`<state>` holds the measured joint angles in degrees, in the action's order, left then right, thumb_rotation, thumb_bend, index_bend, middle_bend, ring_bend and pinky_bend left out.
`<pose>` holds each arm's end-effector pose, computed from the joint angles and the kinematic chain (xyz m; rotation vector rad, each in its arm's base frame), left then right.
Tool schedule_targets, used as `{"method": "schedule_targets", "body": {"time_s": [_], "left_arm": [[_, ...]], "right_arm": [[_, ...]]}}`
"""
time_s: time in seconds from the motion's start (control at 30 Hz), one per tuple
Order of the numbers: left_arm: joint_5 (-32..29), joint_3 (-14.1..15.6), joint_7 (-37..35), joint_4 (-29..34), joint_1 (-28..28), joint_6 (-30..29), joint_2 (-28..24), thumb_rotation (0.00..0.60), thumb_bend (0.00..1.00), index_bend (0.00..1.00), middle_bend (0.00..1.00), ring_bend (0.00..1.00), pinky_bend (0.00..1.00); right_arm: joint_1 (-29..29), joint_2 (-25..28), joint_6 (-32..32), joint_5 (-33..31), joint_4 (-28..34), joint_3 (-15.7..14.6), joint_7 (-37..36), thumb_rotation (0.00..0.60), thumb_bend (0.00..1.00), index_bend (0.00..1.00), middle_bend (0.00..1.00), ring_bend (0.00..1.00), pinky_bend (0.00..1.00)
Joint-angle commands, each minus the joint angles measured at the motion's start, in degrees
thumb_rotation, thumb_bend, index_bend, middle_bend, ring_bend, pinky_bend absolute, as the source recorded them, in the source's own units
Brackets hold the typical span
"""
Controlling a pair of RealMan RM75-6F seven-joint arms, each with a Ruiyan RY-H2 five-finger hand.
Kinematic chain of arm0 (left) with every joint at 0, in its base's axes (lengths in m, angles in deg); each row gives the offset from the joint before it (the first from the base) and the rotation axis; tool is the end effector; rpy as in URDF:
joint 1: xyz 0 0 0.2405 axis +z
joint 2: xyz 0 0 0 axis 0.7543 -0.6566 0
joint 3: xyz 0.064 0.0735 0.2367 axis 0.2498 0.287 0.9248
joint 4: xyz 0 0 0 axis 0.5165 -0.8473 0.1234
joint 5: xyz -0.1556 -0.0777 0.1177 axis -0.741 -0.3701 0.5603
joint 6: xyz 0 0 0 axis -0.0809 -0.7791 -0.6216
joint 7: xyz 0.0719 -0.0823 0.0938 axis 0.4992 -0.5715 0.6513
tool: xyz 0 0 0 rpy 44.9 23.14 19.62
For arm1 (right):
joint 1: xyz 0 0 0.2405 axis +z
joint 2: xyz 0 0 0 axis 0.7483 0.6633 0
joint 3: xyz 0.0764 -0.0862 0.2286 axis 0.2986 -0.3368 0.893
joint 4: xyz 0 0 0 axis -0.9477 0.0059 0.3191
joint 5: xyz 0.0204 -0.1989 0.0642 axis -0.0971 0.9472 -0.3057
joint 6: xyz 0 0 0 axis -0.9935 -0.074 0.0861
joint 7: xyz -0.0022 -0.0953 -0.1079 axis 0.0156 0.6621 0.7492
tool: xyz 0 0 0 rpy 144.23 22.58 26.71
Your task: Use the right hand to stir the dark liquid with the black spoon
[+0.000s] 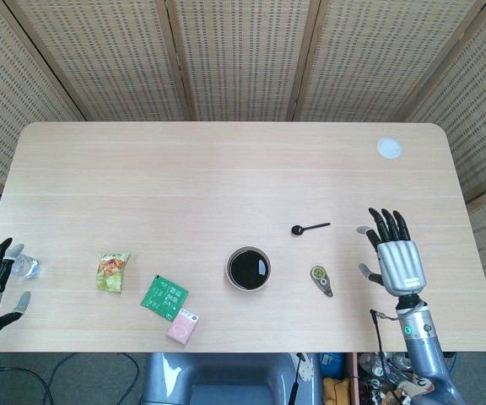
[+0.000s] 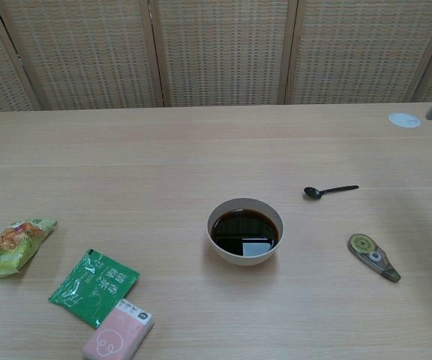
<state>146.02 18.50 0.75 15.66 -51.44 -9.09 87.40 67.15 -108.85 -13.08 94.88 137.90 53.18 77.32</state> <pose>-0.3106 0.1590 0.1500 -1.4275 -0.8669 -0.8523 -0.2492 -0.2649 0.0711 1.4718 -0.7842 0.9879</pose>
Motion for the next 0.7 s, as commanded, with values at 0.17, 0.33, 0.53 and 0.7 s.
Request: {"method": "schedule_targets", "body": {"time_s": [0.17,0.33,0.53,0.7], "left_arm": [[0.26,-0.07,0.29,0.07,-0.33,0.21,0.07,0.600,0.39,0.00,0.00,0.00,0.00],[0.51,-0.05,0.53,0.14,-0.53,0.32,0.03,0.600,0.38,0.00,0.00,0.00,0.00],[0.09,-0.06,0.66,0.09,-0.87,1.13,0.25,0.600,0.39,0.00,0.00,0.00,0.00],[-0.23,-0.46,0.87,0.16,-1.51,1.82,0.44,0.600,0.38,0.00,0.00,0.00,0.00]], "right_arm": [[0.09,-0.11,0.83,-1.06,-0.40,0.37,0.12,0.600,0.32,0.32,0.16,0.00,0.00],[0.39,-0.48,1.76,-1.72,-0.81,0.58,0.08,0.600,0.32,0.32,0.16,0.00,0.00],[1.64,-0.91,3.78,-2.45,-1.26,1.28,-0.08,0.600,0.32,0.32,0.16,0.00,0.00],[3.85,-1.27,6.34,-3.09,-1.99,2.75,-0.44,0.600,0.32,0.33,0.16,0.00,0.00]]}}
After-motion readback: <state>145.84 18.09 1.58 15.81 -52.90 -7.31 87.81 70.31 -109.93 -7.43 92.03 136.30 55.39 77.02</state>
